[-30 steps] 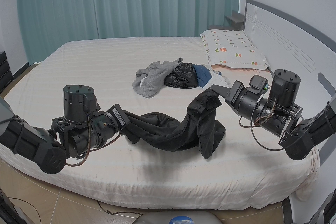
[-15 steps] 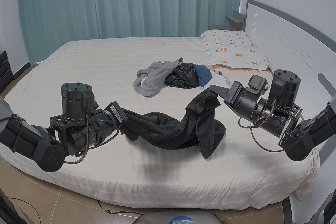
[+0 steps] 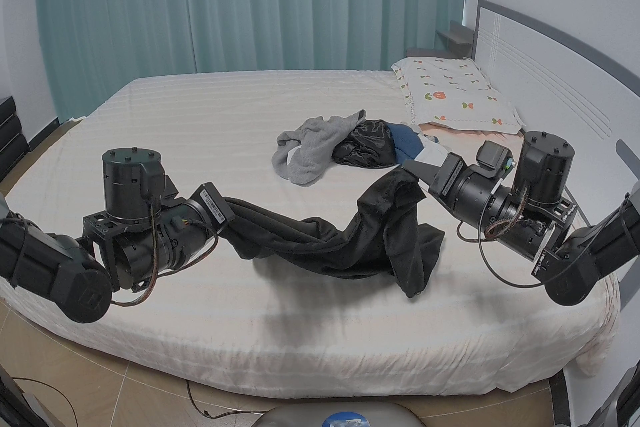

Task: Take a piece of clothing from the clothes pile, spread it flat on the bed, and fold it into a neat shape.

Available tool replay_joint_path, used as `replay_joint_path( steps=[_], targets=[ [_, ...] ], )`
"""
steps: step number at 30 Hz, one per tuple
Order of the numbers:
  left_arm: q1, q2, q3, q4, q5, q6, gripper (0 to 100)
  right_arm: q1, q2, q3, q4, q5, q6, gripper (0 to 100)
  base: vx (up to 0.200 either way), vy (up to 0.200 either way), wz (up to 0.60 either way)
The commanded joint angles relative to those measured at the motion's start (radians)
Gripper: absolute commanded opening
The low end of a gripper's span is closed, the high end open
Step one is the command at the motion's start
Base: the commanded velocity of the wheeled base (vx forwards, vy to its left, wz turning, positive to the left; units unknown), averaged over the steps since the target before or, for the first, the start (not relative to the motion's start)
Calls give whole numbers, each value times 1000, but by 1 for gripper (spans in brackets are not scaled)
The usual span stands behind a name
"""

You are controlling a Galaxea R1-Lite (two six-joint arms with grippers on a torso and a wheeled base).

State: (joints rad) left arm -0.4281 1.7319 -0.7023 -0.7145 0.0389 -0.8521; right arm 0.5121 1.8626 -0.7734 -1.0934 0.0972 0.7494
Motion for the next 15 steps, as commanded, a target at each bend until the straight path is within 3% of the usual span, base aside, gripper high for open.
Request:
replay_joint_path(
  steps=[1,15],
  targets=[
    [11,-22,1,1,-8,-1,0,0,-14,0,0,-1,-4,0,0,200,0],
    [32,-28,-2,-3,-11,-1,0,-6,-37,0,-2,-2,-5,0,0,200,0]
  ],
)
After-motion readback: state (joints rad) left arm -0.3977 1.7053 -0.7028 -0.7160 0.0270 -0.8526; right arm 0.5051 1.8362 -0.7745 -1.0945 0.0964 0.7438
